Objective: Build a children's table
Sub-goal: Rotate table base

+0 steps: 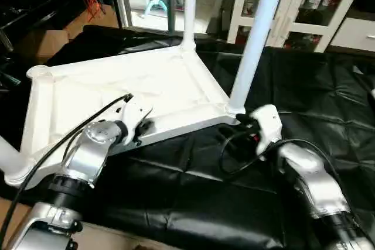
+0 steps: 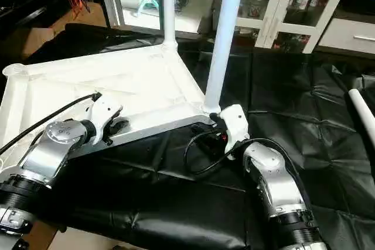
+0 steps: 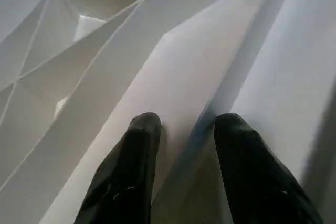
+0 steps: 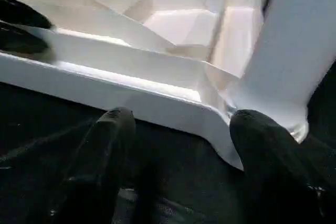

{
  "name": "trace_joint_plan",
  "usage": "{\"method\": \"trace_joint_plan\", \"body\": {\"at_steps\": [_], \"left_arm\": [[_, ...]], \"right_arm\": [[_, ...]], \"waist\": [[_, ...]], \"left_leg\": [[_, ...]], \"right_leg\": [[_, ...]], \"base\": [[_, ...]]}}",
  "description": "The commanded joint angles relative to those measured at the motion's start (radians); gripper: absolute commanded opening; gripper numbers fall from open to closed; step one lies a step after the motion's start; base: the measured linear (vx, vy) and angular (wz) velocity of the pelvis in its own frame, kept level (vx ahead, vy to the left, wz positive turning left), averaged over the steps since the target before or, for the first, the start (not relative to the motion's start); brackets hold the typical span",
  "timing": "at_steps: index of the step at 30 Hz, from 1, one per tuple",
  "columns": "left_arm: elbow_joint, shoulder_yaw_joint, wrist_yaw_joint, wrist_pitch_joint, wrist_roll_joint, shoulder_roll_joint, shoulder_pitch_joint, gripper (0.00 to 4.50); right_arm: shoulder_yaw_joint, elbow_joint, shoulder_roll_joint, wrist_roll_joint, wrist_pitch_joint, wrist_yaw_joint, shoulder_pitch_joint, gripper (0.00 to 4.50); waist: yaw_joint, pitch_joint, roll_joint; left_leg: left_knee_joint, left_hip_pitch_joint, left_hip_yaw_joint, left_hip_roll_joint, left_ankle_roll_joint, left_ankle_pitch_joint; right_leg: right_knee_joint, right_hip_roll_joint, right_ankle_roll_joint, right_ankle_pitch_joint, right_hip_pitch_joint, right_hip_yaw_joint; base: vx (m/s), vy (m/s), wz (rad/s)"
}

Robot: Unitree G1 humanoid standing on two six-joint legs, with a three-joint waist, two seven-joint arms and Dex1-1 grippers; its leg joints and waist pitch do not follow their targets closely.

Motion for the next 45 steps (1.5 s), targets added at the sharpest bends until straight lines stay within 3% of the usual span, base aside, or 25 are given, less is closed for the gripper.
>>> {"method": "trace_joint_plan", "body": {"at_steps": [1, 2, 4, 6, 8, 12, 17, 18, 19, 20, 21, 22, 24, 28, 29, 32, 36, 37, 38, 40, 41, 42, 43, 44, 45], "left_arm": [[0.023, 0.016, 0.0, -0.018, -0.047, -0.063, -0.055, 1.91], [0.011, 0.048, 0.007, -0.043, -0.095, -0.113, -0.095, 1.91], [-0.007, 0.081, 0.011, -0.067, -0.141, -0.152, -0.126, 1.91], [-0.008, 0.081, 0.01, -0.066, -0.14, -0.149, -0.124, 1.91], [-0.007, 0.082, 0.009, -0.067, -0.139, -0.146, -0.122, 1.91], [0.005, 0.086, -0.015, -0.055, -0.147, -0.161, -0.128, 1.91], [-0.035, 0.1, -0.031, -0.039, -0.236, -0.239, -0.151, 1.91], [-0.115, 0.118, -0.056, -0.031, -0.315, -0.281, -0.159, 1.91], [-0.184, 0.135, -0.063, -0.011, -0.37, -0.301, -0.166, 1.91], [-0.184, 0.135, -0.063, -0.011, -0.37, -0.301, -0.166, 1.91], [-0.278, 0.152, -0.048, 0.015, -0.396, -0.296, -0.178, 1.91], [-0.317, 0.154, -0.039, 0.034, -0.377, -0.272, -0.179, 1.91], [-0.367, 0.155, -0.035, 0.065, -0.344, -0.224, -0.164, 1.91], [-0.497, 0.192, -0.067, 0.161, -0.373, -0.14, -0.011, 1.91], [-0.502, 0.194, -0.068, 0.165, -0.376, -0.138, -0.003, 2.2], [-0.581, 0.202, -0.046, 0.221, -0.341, -0.04, 0.141, 2.31], [-0.553, 0.199, -0.014, 0.298, -0.281, 0.034, 0.129, 2.73], [-0.52, 0.175, -0.023, 0.298, -0.252, 0.065, 0.118, 2.73], [-0.498, 0.16, -0.033, 0.294, -0.239, 0.082, 0.111, 2.87], [-0.453, 0.121, -0.061, 0.299, -0.222, 0.111, 0.097, 3.14], [-0.436, 0.103, -0.072, 0.293, -0.213, 0.122, 0.092, 3.18], [-0.421, 0.084, -0.081, 0.3, -0.203, 0.134, 0.088, 3.31], [-0.399, 0.045, -0.106, 0.303, -0.185, 0.156, 0.084, 3.31], [-0.392, 0.019, -0.125, 0.304, -0.174, 0.172, 0.083, 3.43], [-0.382, -0.018, -0.15, 0.311, -0.161, 0.19, 0.08, 3.57]], "right_arm": [[-0.01, 0.197, 0.025, -0.037, -0.078, -0.036, -0.175, 3.24], [-0.028, 0.35, 0.039, -0.048, -0.133, -0.055, -0.305, 3.24], [-0.05, 0.499, 0.05, -0.052, -0.183, -0.073, -0.432, 3.24], [-0.05, 0.504, 0.05, -0.054, -0.184, -0.073, -0.436, 3.24], [-0.046, 0.529, 0.054, -0.059, -0.194, -0.071, -0.453, 3.24], [-0.049, 0.727, 0.079, -0.086, -0.283, -0.068, -0.56, 3.24], [-0.038, 0.836, 0.092, -0.138, -0.311, -0.18, -0.652, 3.24], [-0.06, 0.839, 0.099, -0.119, -0.319, -0.19, -0.678, 3.24], [-0.081, 0.834, 0.104, -0.093, -0.317, -0.167, -0.691, 3.24], [-0.081, 0.834, 0.104, -0.093, -0.317, -0.167, -0.691, 3.24], [-0.089, 0.812, 0.105, -0.074, -0.321, -0.105, -0.69, 3.24], [-0.086, 0.806, 0.104, -0.07, -0.331, -0.062, -0.681, 3.24], [-0.085, 0.792, 0.103, -0.06, -0.345, -0.006, -0.657, 3.24], [-0.099, 0.745, 0.096, -0.038, -0.372, 0.067, -0.591, 3.24], [-0.1, 0.742, 0.096, -0.037, -0.372, 0.069, -0.588, 3.24], [-0.108, 0.63, 0.072, -0.012, -0.367, 0.116, -0.491, 3.24], [-0.081, 0.404, 0.027, 0.034, -0.285, 0.236, -0.35, 3.24], [-0.064, 0.334, 0.006, 0.04, -0.262, 0.276, -0.302, 3.24], [-0.055, 0.301, -0.006, 0.038, -0.255, 0.29, -0.278, 3.24], [-0.042, 0.243, -0.032, 0.031, -0.247, 0.307, -0.231, 3.24], [-0.039, 0.223, -0.041, 0.03, -0.243, 0.312, -0.215, 3.24], [-0.037, 0.197, -0.052, 0.028, -0.237, 0.316, -0.195, 3.24], [-0.033, 0.157, -0.069, 0.025, -0.231, 0.322, -0.165, 3.24], [-0.033, 0.121, -0.079, 0.027, -0.219, 0.324, -0.143, 3.24], [-0.036, 0.069, -0.094, 0.034, -0.197, 0.327, -0.112, 3.24]], "waist": [[-0.005, -0.062, -0.006], [-0.004, -0.065, -0.002], [0.003, -0.069, -0.006], [0.009, -0.067, -0.007], [0.009, -0.071, -0.01], [0.011, -0.088, -0.008], [0.019, -0.082, -0.021], [0.021, -0.081, -0.02], [0.02, -0.08, -0.043], [0.028, -0.079, -0.031], [0.025, -0.077, -0.045], [0.027, -0.075, -0.038], [0.016, -0.066, -0.046], [0.011, -0.065, -0.041], [0.012, -0.066, -0.038], [0.013, -0.067, -0.038], [0.034, -0.063, -0.03], [0.034, -0.06, -0.035], [0.042, -0.06, -0.026], [0.042, -0.062, -0.022], [0.041, -0.062, -0.028], [0.042, -0.066, -0.01], [0.041, -0.065, -0.016], [0.042, -0.066, -0.006], [0.043, -0.066, -0.012]], "left_leg": [[-0.067, 0.022, -0.007, 0.018, -0.004, -0.204], [-0.066, 0.02, -0.007, 0.018, -0.015, -0.207], [-0.059, 0.02, -0.002, 0.023, -0.004, -0.162], [-0.057, 0.008, -0.002, 0.022, 0.034, -0.091], [-0.054, 0.009, -0.003, 0.02, 0.06, -0.042], [-0.041, 0.008, -0.003, 0.017, 0.096, 0.039], [-0.042, 0.011, 0.003, 0.024, 0.115, 0.011], [-0.043, 0.011, 0.003, 0.026, 0.11, -0.001], [-0.044, 0.01, 0.007, 0.027, 0.113, -0.008], [-0.044, 0.01, 0.005, 0.03, 0.107, -0.022], [-0.045, 0.01, 0.008, 0.032, 0.109, -0.029], [-0.045, 0.008, 0.006, 0.033, 0.109, -0.027], [-0.049, 0.007, 0.006, 0.029, 0.112, -0.056], [-0.051, 0.009, 0.007, 0.03, 0.079, -0.074], [-0.051, 0.013, 0.007, 0.029, 0.068, -0.079], [-0.054, 0.015, 0.006, 0.028, 0.054, -0.097], [-0.057, 0.026, 0.005, 0.029, 0.04, -0.116], [-0.059, 0.023, 0.006, 0.026, 0.039, -0.121], [-0.059, 0.024, 0.002, 0.026, 0.031, -0.126], [-0.06, 0.022, 0.0, 0.022, 0.014, -0.132], [-0.061, 0.02, 0.001, 0.021, 0.009, -0.135], [-0.059, 0.02, -0.002, 0.02, 0.0, -0.131], [-0.059, 0.021, 0.0, 0.02, 0.001, -0.133], [-0.057, 0.021, -0.002, 0.019, 0.0, -0.133], [-0.058, 0.02, -0.002, 0.018, 0.007, -0.131]], "right_leg": [[-0.072, -0.07, -0.267, -0.055, 0.031, 0.034], [-0.08, -0.073, -0.267, -0.112, 0.038, 0.032], [-0.074, -0.07, -0.287, -0.047, 0.031, 0.034], [-0.058, -0.066, -0.273, 0.069, 0.036, 0.033], [-0.052, -0.064, -0.262, 0.147, 0.038, 0.032], [-0.035, -0.06, -0.307, 0.293, 0.04, 0.028], [-0.037, -0.065, -0.332, 0.24, 0.035, 0.027], [-0.038, -0.068, -0.329, 0.217, 0.035, 0.029], [-0.04, -0.068, -0.328, 0.208, 0.037, 0.03], [-0.037, -0.073, -0.329, 0.191, 0.038, 0.031], [-0.038, -0.07, -0.324, 0.188, 0.036, 0.031], [-0.036, -0.068, -0.313, 0.185, 0.034, 0.03], [-0.04, -0.063, -0.285, 0.137, 0.033, 0.03], [-0.045, -0.062, -0.279, 0.092, 0.032, 0.033], [-0.046, -0.06, -0.279, 0.094, 0.03, 0.033], [-0.046, -0.054, -0.27, 0.076, 0.027, 0.031], [-0.051, -0.052, -0.242, 0.052, 0.02, 0.033], [-0.056, -0.049, -0.233, 0.04, 0.022, 0.033], [-0.054, -0.052, -0.223, 0.03, 0.022, 0.033], [-0.056, -0.053, -0.215, 0.026, 0.024, 0.033], [-0.057, -0.053, -0.216, 0.029, 0.024, 0.034], [-0.052, -0.056, -0.228, 0.045, 0.024, 0.034], [-0.057, -0.053, -0.227, 0.053, 0.024, 0.033], [-0.052, -0.052, -0.228, 0.076, 0.025, 0.033], [-0.054, -0.051, -0.226, 0.091, 0.028, 0.033]], "base": [[0.0, 0.0, 0.0], [-0.05, 0.006, -0.03], [-0.058, 0.006, -0.01], [0.0, 0.0, 0.0], [0.0, 0.0, 0.0], [0.0, 0.0, 0.0], [0.0, 0.0, 0.0], [0.0, 0.0, 0.0], [0.0, 0.0, 0.0], [0.0, 0.0, 0.0], [0.0, 0.0, 0.0], [0.0, 0.0, 0.0], [0.0, 0.0, 0.0], [0.0, 0.0, 0.0], [0.0, 0.0, 0.0], [0.0, 0.0, 0.0], [0.0, 0.0, 0.0], [0.0, 0.0, 0.0], [0.0, 0.0, 0.0], [0.0, 0.0, 0.0], [0.0, 0.0, 0.0], [0.0, 0.0, 0.0], [0.0, 0.0, 0.0], [0.0, 0.0, 0.0], [0.0, 0.0, 0.0]]}}
